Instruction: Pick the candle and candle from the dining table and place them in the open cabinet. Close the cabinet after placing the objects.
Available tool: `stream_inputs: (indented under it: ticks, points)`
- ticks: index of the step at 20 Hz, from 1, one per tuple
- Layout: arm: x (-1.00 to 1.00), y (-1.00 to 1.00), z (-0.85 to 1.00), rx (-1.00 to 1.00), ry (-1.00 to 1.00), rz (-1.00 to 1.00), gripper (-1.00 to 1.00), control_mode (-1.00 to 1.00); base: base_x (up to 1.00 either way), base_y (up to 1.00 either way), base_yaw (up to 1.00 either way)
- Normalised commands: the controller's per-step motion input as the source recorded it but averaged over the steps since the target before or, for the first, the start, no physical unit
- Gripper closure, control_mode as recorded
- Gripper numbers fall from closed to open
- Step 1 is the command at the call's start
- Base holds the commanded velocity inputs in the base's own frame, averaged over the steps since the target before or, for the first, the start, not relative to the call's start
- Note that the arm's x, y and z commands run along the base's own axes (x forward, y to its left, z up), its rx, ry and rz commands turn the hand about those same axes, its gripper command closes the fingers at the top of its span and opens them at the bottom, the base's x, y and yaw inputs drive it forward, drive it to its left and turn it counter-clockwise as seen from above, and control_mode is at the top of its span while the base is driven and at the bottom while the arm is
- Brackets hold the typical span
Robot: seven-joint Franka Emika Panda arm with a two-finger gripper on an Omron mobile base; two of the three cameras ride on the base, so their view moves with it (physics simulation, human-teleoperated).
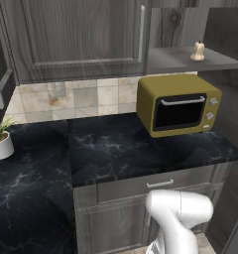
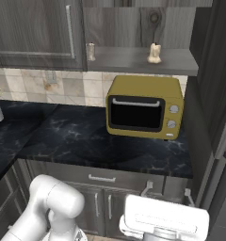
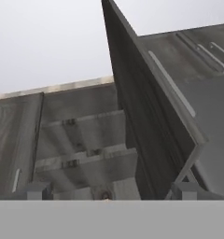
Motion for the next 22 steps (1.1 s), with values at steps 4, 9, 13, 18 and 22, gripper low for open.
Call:
stream_inputs:
  ticks: [4,9,13,18,22]
  points:
    - [0.17,-0.23,0.00,0.08,0.00,0.00,-1.00,-1.00,0.00,0.00,0.00]
    - [0.10,-0.21,0.00,0.07,-0.01,0.00,-1.00,-1.00,0.00,0.00,0.00]
    - [0.00,-0.21,0.00,0.04,-0.04,0.00,-1.00,-1.00,0.00,0.00,0.00]
    - [0.00,-0.28,0.00,0.03,-0.06,0.00,-1.00,-1.00,0.00,0.00,0.00]
    - [0.00,-0.14,0.00,0.00,-0.05,-0.01,-1.00,-1.00,0.00,0.00,0.00]
